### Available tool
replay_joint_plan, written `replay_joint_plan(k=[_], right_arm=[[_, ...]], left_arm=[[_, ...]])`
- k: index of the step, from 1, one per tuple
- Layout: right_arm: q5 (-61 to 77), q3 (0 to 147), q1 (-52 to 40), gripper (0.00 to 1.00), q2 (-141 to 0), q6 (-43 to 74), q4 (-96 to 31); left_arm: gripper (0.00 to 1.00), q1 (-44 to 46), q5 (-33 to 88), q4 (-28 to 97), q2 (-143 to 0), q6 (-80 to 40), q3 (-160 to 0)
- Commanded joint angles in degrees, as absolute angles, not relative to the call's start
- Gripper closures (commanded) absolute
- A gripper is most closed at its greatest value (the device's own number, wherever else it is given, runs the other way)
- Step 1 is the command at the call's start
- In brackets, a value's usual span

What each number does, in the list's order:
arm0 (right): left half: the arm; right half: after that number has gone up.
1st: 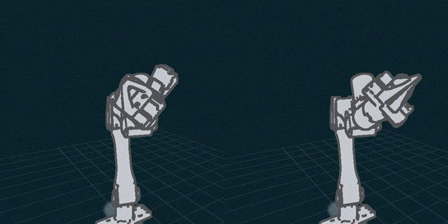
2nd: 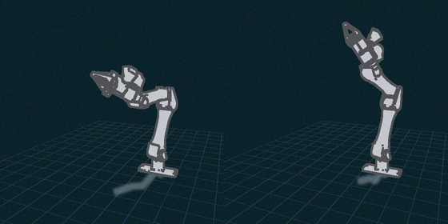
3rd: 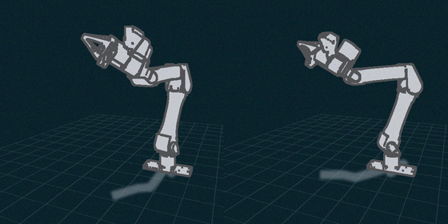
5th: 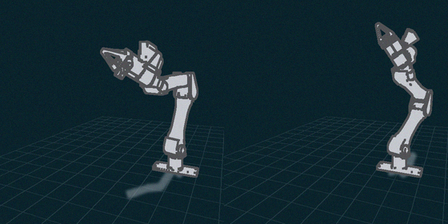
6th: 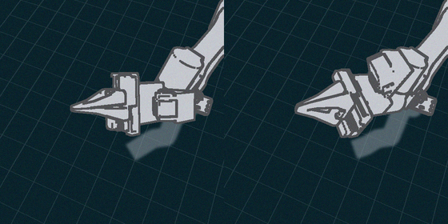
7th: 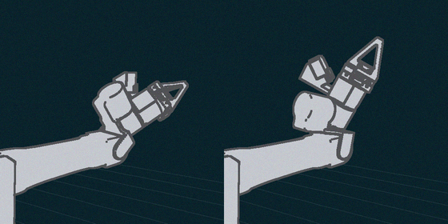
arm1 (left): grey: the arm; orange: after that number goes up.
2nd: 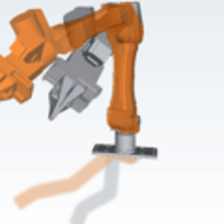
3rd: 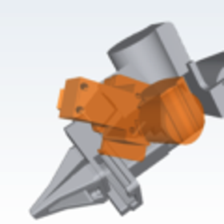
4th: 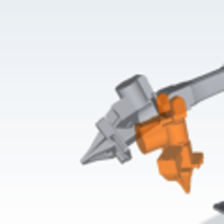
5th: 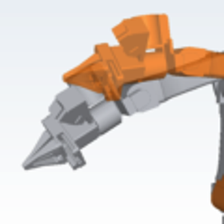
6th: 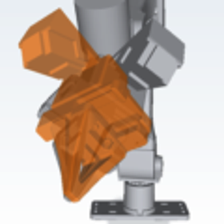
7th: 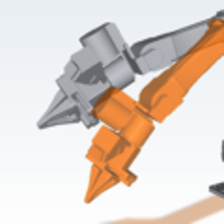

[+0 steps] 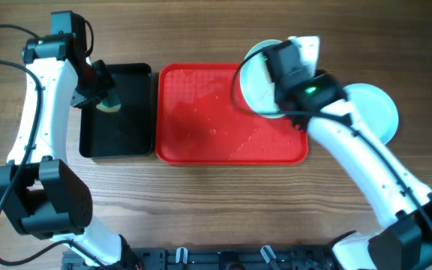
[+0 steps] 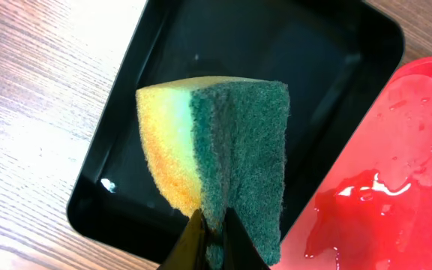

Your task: Clean dirty plates on tray and stack at the side

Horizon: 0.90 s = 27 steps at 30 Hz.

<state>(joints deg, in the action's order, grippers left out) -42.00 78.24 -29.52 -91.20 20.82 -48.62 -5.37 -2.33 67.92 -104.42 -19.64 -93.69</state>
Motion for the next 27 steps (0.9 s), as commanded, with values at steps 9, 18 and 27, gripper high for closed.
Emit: replay_joint_plan(k=[9,18,27], right_arm=[[-81.54,78.72,-45.95,0.96,-91.44,18.02,-48.42],[-87.07,78.72,-48.36,0.96,-91.44,10.48,-45.21],[-87.05,78.72,-48.36,0.96,-91.44,10.50,-42.94]], left_arm=[[0.96,-5.52,-1.54,67.70,-105.23,-20.36,-93.76],[0.96,-5.52,-1.02,67.75,-105.23,-20.36,-93.76],[0.96,-5.37,-0.91,65.12,-107.18,-19.70,-93.58]])
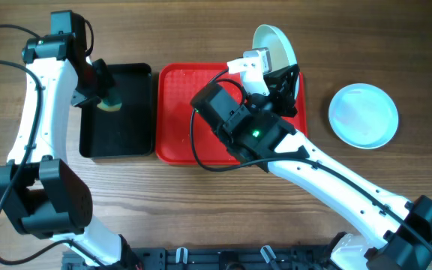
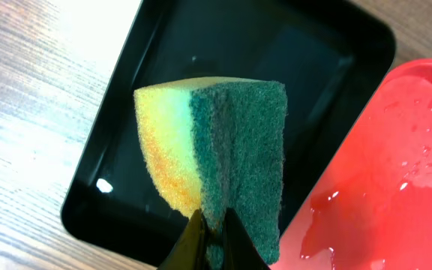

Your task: Clean dirty plates on tray and stack at the side

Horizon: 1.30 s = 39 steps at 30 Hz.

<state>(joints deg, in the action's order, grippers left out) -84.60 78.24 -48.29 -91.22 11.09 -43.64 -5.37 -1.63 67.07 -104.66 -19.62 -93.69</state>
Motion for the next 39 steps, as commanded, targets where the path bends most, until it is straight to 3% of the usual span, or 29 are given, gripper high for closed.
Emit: replay_joint_plan(k=[1,8,10,11,12,13,14,15,32,39], right_arm=[[-87.05,78.72,-48.36,0.96,-91.44,10.52,-42.89],[-87.05,78.72,-48.36,0.96,-91.44,10.48,-42.89],[-87.02,78.72,-48.36,0.96,-91.44,10.50,-42.89],[-87.02,78.72,-48.36,0.96,-91.44,10.50,-42.89],[-87.02,78.72,-48.36,0.96,-91.44,10.52,-42.89],[-87.02,78.72,-48.36,0.96,-91.44,10.50,-42.89],[-87.00,78.72,-48.36,0.96,-91.44,10.50,-42.92],[-87.00,78.72,-48.36,0.96,-91.44,10.48,-42.92],[-78.22,78.63,-48.36,0.96,-91.44,11.88,-42.96],[-40.42,78.63,-42.85,0.95,-91.29,22.13,-43.59]], left_arm=[[0.96,-5.21,-0.91,64.27,-107.94,-19.68,-93.41],[0.96,-4.49,3.22,59.72,-114.37,-19.51,-90.52],[0.87,-4.49,3.62,59.79,-115.50,-19.53,-90.52],[0.76,-4.49,3.62,59.81,-115.83,-19.51,-90.52],[0.58,-4.49,3.62,59.83,-115.96,-19.51,-90.52],[0.36,-4.45,3.62,59.90,-115.94,-19.53,-90.52],[0.06,-4.45,3.62,59.90,-115.94,-19.51,-90.52],[0.00,-4.45,3.60,59.90,-115.94,-19.53,-90.54],[0.00,-4.45,3.60,63.46,-106.61,-19.55,-98.37],[0.00,-3.46,3.62,64.14,-106.30,-19.94,-98.37]])
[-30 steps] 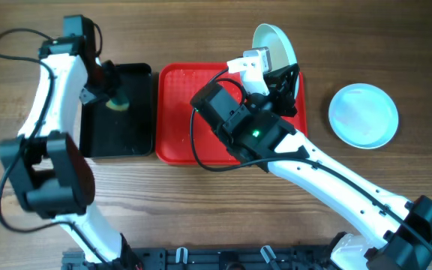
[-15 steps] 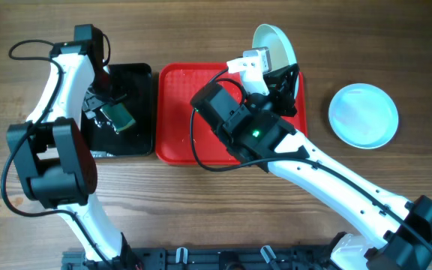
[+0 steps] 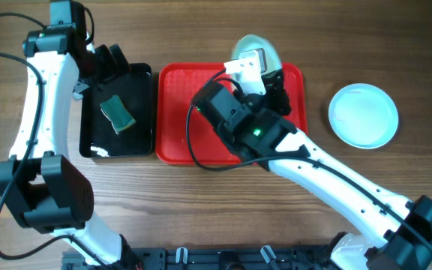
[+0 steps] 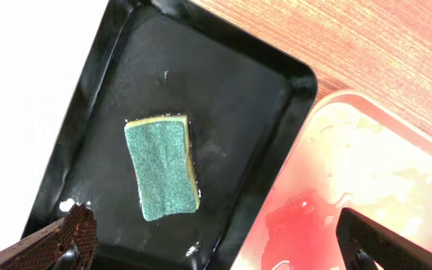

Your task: Clean dirty plates on tray and stack at the side

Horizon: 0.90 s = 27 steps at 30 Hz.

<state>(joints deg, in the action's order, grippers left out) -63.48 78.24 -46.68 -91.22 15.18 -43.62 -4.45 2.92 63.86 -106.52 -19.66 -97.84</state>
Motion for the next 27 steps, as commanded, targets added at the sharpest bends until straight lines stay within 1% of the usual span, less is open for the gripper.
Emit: replay_joint_plan(k=[1,5,9,14,17,24,27], right_arm=[[-35.68,78.63,-41.15,0.96,-91.29,23.00,-43.55],[-21.37,78.63,-33.47,0.96,-91.29,23.05,-43.40],[-11.66,78.63,-25.10,0.96,-91.29,22.55,-43.72],[1.30,78.63,-10.61,0.96,-91.29,20.91,-43.72],[4.51,78.63,-3.14,0.96,-91.29,20.51,-44.21],[4.32,78.63,14.15,0.96,-92.42,20.95,-49.60],[3.68,77.62,20.56,0.96,-93.97,20.99,-50.06]], left_arm=[[0.00,-3.11,3.62,64.10,-106.30,-19.94,-98.37],[0.00,-1.63,3.57,63.88,-106.30,-19.94,-98.37],[0.00,-0.43,3.57,63.81,-106.32,-19.94,-98.37],[0.00,1.74,3.60,63.02,-106.41,-19.99,-98.37],[0.00,3.25,3.60,62.72,-106.41,-20.21,-98.37],[0.00,7.31,3.57,61.43,-106.41,-20.16,-98.37],[0.00,8.51,3.57,61.21,-106.41,-20.16,-98.37]])
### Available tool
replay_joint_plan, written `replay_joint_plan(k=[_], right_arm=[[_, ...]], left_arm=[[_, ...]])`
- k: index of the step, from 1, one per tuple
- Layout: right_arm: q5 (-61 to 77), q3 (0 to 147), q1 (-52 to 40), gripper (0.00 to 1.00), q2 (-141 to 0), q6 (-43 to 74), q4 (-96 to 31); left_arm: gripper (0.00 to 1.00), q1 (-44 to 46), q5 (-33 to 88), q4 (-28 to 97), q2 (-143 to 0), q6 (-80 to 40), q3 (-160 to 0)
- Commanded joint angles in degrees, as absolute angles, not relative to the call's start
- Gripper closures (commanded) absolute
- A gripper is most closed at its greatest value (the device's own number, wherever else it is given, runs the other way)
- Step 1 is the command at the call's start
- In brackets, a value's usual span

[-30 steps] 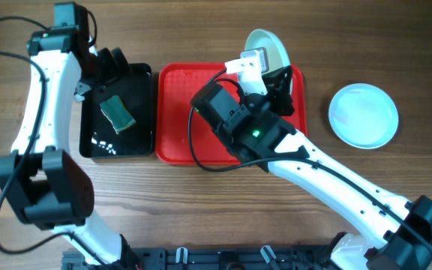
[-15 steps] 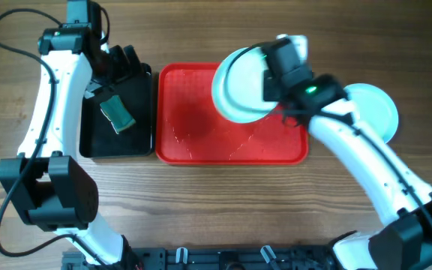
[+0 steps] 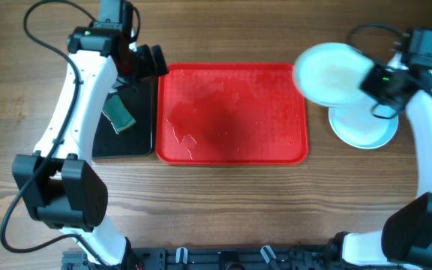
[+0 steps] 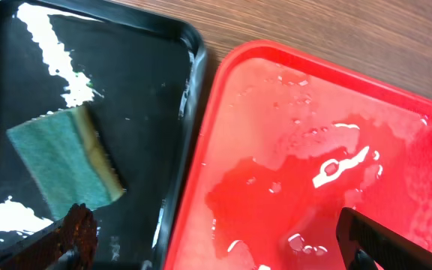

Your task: Clean dirty plates on tray and stack at the side

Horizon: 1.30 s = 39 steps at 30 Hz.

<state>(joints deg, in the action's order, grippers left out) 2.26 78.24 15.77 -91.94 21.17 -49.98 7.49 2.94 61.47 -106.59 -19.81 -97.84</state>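
Note:
My right gripper (image 3: 375,79) is shut on the rim of a pale plate (image 3: 328,71), held in the air between the red tray's right end and a second pale plate (image 3: 362,129) lying on the table at the right. The red tray (image 3: 231,112) is wet and holds no plates; the left wrist view shows its wet floor (image 4: 328,150). My left gripper (image 3: 147,63) stands open over the seam between the black tray and the red tray, with nothing between its fingers (image 4: 77,232). The green and yellow sponge (image 4: 62,161) lies in the black tray.
The black tray (image 3: 126,146) sits against the red tray's left side, with the sponge (image 3: 117,114) in its middle. Bare wooden table runs along the front and at the far right beyond the plate on the table.
My right arm was over the red tray with the plate at its far edge; now it is at the right, the plate by the one on the table. My left gripper has shifted right.
My left gripper held the sponge above the black tray while the right held a plate at the red tray's far side. Then the sponge lay loose in the black tray and the left gripper was open. Now the plate hangs beside the plate on the table.

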Motion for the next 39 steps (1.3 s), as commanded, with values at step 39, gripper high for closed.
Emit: replay_joint_plan(k=[39], right_arm=[[16.93,70.50,30.41,0.81,-99.35,10.37,-51.92]], left_arm=[[0.00,9.28,3.60,61.21,-106.41,-20.16,-98.37]])
